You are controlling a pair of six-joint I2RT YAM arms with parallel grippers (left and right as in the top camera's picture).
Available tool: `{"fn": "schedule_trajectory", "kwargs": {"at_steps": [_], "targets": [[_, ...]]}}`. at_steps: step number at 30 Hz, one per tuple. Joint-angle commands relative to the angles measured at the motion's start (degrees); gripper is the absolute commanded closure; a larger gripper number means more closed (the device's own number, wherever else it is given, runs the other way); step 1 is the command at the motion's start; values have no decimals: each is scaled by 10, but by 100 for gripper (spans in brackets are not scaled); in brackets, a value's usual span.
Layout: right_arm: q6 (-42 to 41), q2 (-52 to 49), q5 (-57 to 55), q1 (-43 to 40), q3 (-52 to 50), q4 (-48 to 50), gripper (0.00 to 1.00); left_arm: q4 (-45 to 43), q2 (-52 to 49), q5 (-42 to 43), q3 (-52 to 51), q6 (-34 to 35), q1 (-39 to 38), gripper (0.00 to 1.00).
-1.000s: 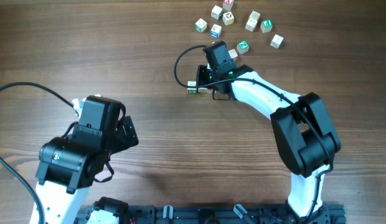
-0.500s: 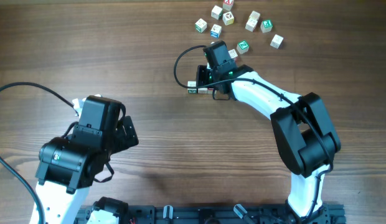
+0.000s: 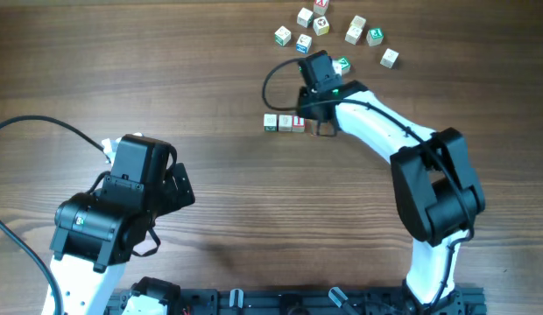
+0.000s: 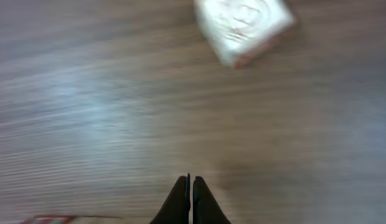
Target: Form a horizontal line
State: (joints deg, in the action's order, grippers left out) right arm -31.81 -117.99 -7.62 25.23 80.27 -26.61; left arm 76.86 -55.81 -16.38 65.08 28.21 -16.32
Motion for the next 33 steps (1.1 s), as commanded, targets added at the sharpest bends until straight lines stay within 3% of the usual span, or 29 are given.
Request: {"fn": "schedule_trajectory", "kwargs": {"at_steps": [1, 5, 10, 19, 21, 24, 26, 29, 31, 33], "targets": [[-7, -10, 24, 0, 12, -35, 95, -1, 3, 2, -2, 8, 5, 0], [16, -10, 106, 0, 9, -45, 95, -1, 3, 2, -2, 8, 5, 0], [-28, -10, 48, 0, 8, -72, 96, -1, 3, 2, -2, 8, 5, 0], [3, -10, 90, 0, 8, -70, 95, -1, 2, 2, -2, 8, 5, 0], [-15, -10, 63, 0, 8, -73, 96, -1, 2, 2, -2, 8, 5, 0], [-88, -10, -70, -1, 22, -101, 96, -1, 3, 2, -2, 8, 5, 0], [-79, -10, -116, -1, 59, -121, 96, -1, 3, 2, -2, 8, 5, 0], [55, -10, 63, 0, 129, -82, 95, -1, 3, 2, -2, 8, 5, 0], [76, -10, 176, 1, 137, -33, 95, -1, 3, 2, -2, 8, 5, 0], [72, -15, 211, 8, 136, -19, 95, -1, 3, 2, -2, 8, 5, 0]]}}
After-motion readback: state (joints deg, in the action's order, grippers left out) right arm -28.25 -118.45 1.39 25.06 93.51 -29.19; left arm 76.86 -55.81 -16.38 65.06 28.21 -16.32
